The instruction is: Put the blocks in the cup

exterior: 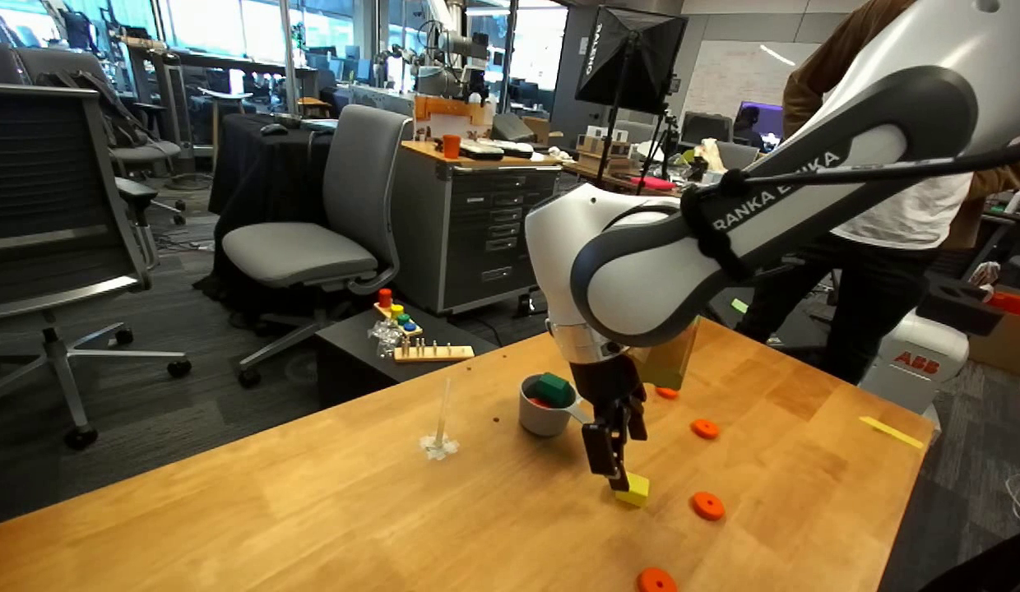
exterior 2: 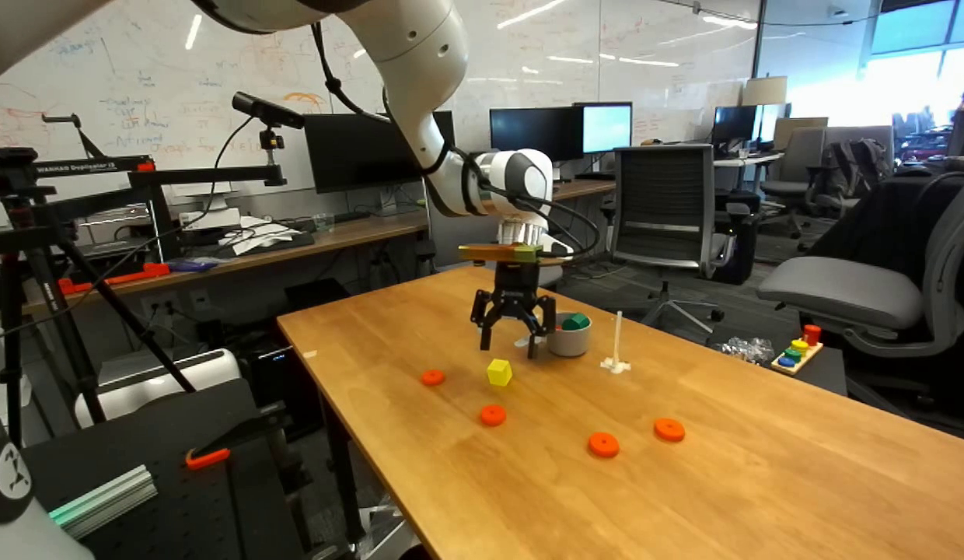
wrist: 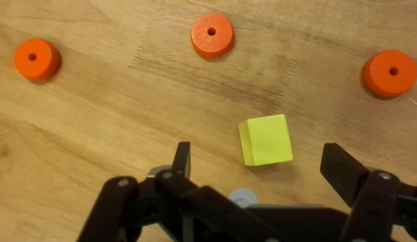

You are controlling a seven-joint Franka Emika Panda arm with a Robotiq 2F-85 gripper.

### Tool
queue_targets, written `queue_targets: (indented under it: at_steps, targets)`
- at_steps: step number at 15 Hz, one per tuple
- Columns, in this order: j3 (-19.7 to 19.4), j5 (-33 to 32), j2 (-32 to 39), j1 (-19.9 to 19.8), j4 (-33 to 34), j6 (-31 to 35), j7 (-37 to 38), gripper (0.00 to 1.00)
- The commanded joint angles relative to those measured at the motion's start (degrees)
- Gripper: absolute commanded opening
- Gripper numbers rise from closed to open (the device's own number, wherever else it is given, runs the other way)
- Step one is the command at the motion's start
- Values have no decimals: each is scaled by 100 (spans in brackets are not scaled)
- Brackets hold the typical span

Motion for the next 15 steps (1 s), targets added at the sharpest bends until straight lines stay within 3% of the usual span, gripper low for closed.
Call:
queue_targets:
  at_steps: [1, 6, 7, 8, 15]
  targets:
    - [50, 25, 278, 34, 458, -316, -201, 100]
    - [141, 116, 460, 11, 551, -286, -318, 100]
    - [155, 132, 473, 13, 553, -287, -320, 75]
    - [159, 143, 485, 21, 556, -280, -292, 72]
    - [208, 310, 275, -19, 331, -248, -215, 19]
